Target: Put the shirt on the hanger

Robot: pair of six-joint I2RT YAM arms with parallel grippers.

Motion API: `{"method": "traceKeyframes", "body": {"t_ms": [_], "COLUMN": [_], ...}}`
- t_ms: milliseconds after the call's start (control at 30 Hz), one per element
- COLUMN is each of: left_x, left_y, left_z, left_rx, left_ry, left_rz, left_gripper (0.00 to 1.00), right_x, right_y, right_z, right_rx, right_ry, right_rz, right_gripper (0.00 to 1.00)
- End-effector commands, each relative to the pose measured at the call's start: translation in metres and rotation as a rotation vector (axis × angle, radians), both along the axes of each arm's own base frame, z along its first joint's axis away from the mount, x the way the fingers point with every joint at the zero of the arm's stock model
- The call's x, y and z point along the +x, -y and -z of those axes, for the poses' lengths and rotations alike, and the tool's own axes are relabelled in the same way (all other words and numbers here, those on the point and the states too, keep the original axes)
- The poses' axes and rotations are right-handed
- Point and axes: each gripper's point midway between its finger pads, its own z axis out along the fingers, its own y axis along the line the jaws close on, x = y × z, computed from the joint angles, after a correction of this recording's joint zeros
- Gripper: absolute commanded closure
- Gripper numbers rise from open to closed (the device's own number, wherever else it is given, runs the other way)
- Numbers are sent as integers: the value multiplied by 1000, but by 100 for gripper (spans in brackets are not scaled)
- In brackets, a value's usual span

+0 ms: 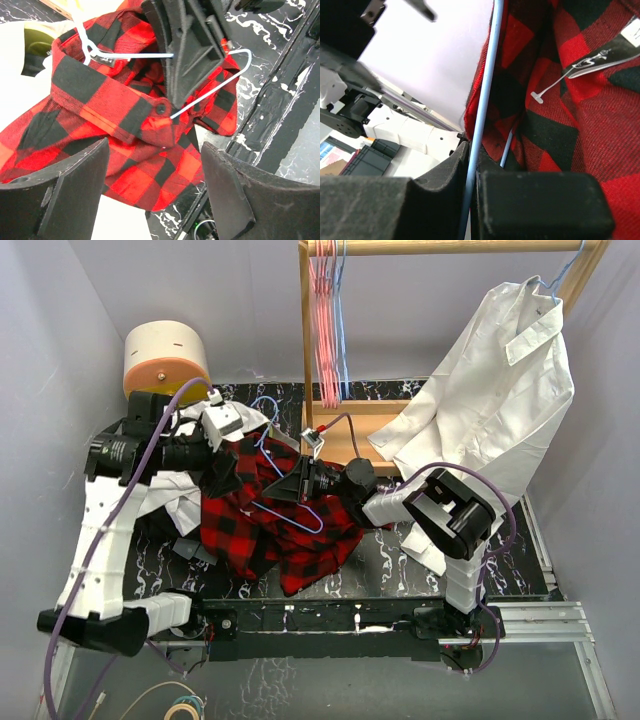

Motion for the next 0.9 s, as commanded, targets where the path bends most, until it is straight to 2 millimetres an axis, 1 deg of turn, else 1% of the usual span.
{"method": "traceKeyframes", "body": {"t_ms": [0, 67, 167, 200, 233, 300, 367, 433, 567, 700, 733, 767, 867], "left_x": [23, 38, 58, 60, 66, 72, 77, 82, 81, 88, 89, 90, 94], "left_y": [5, -2, -14, -17, -19, -19, -17, -16, -13, -12, -11, -9, 1], "left_z": [15, 14, 6, 3, 4, 4, 0, -2, -1, 4, 4, 5, 14], "left_rx": [-36, -65, -126, -143, -164, -204, -237, -255, -258, -271, -278, -283, -263], "left_ry": [3, 36, 67, 56, 25, -44, -91, -100, -83, -98, -99, -104, -150], "left_rz": [106, 100, 95, 105, 116, 151, 176, 177, 203, 209, 213, 219, 237], "left_gripper": [29, 31, 31, 31, 31, 32, 35, 35, 31, 30, 28, 25, 23], "right_x": [-6, -7, -8, -8, -9, -8, -6, -3, -2, -4, -4, -5, -7], "right_y": [2, 2, 2, 2, 1, 0, -2, -2, -3, -3, -4, -4, -4], "right_z": [-36, -38, -40, -39, -40, -39, -37, -37, -37, -36, -36, -36, -36], "right_rx": [103, 104, 94, 87, 85, 70, 56, 48, 33, 27, 26, 25, 18], "right_ry": [123, 132, 149, 152, 159, 166, 170, 177, 187, 193, 194, 196, 198], "right_rz": [-15, -18, -18, -21, -22, -25, -16, -3, 2, -9, -13, -17, -26], "right_gripper": [92, 92, 92, 92, 92, 92, 92, 92, 92, 92, 92, 92, 92]}}
